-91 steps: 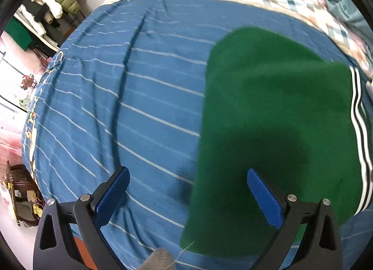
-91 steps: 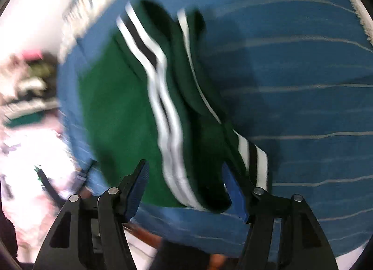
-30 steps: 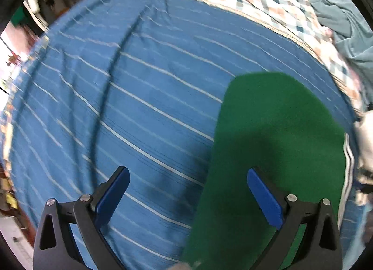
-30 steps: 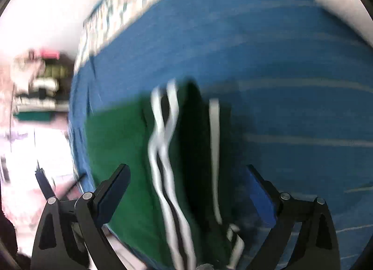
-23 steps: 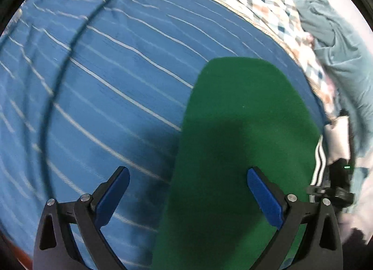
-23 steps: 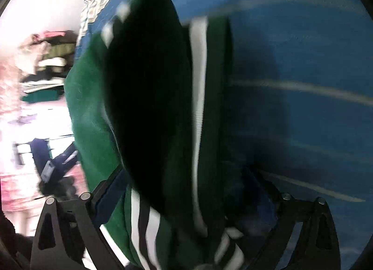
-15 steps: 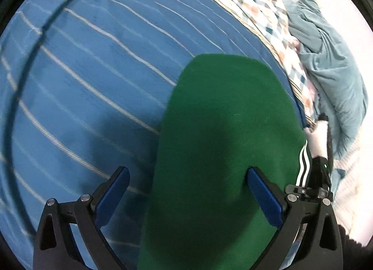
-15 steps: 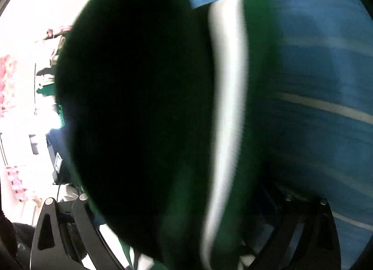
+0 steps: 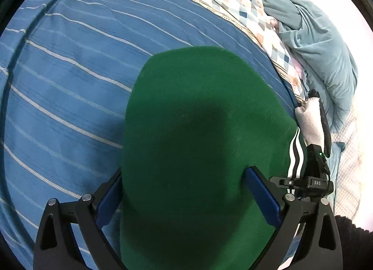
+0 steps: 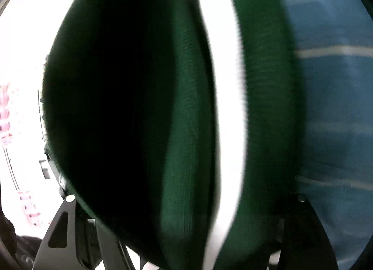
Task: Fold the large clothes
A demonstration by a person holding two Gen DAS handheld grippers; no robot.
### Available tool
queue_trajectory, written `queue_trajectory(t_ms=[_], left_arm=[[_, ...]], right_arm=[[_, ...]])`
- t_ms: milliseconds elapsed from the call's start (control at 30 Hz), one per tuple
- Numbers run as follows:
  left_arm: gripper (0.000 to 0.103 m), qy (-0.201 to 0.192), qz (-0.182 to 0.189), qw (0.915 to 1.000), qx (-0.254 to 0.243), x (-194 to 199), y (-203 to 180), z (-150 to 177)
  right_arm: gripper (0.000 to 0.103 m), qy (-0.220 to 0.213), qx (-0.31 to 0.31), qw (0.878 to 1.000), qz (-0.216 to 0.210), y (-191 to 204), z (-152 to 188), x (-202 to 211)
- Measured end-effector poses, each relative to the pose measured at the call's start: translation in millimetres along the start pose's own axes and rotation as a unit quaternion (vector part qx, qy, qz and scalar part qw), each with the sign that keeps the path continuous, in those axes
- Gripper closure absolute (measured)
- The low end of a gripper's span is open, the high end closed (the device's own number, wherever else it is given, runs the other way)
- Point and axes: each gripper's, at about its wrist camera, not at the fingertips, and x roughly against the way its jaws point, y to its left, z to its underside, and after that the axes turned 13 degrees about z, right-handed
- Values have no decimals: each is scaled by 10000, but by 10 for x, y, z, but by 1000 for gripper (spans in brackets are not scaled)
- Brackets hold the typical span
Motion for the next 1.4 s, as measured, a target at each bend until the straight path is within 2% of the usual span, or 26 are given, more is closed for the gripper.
queue_trajectory(t_ms=[33,133,267,400,500,633,800,933,1067,1167,1267,1400], left_arm=[[3,-24,38,10000,-13,13,-12,-11],[3,-96,103,9999,-59,90,-24,-26],[3,-142,300,9994,-21,277,5,-112],[3,-158,363,9991,-161,476,38,-263],[3,-174,417,9986,-264,619,80,-500],[3,-260,462,9976,-454,776,72,-1006],[3,-434,335,9951,-818,890,-6,-1870],[3,-534,123,9924,-1101,825,-45,-2504],[3,-613,-12,9906,-1221,588,56,-3192],[3,-599,-103,9897,-1299,342,210,-3569],[3,-478,-110,9916,-1193,19,523,-3908],[3,-297,-279,9935,-1062,-391,816,-4223]], right_arm=[[44,14,-28,10000,4,32,-6,-17],[59,-56,-227,9997,-122,169,34,-6],[62,-228,-399,9985,-294,405,160,98],[63,-464,-415,9974,-362,800,214,202],[63,-711,-334,9962,-367,1242,161,298],[63,-931,-411,9939,-426,1704,-66,361],[63,-1138,-415,9906,-640,2196,-650,406],[63,-1251,-302,9883,-818,2539,-1366,424],[63,-1233,-228,9883,-870,2748,-2136,380],[63,-1152,-165,9896,-842,2770,-2722,351],[63,-1063,-135,9922,-640,2672,-3272,255],[64,-865,-298,9953,-329,2476,-3806,-6]])
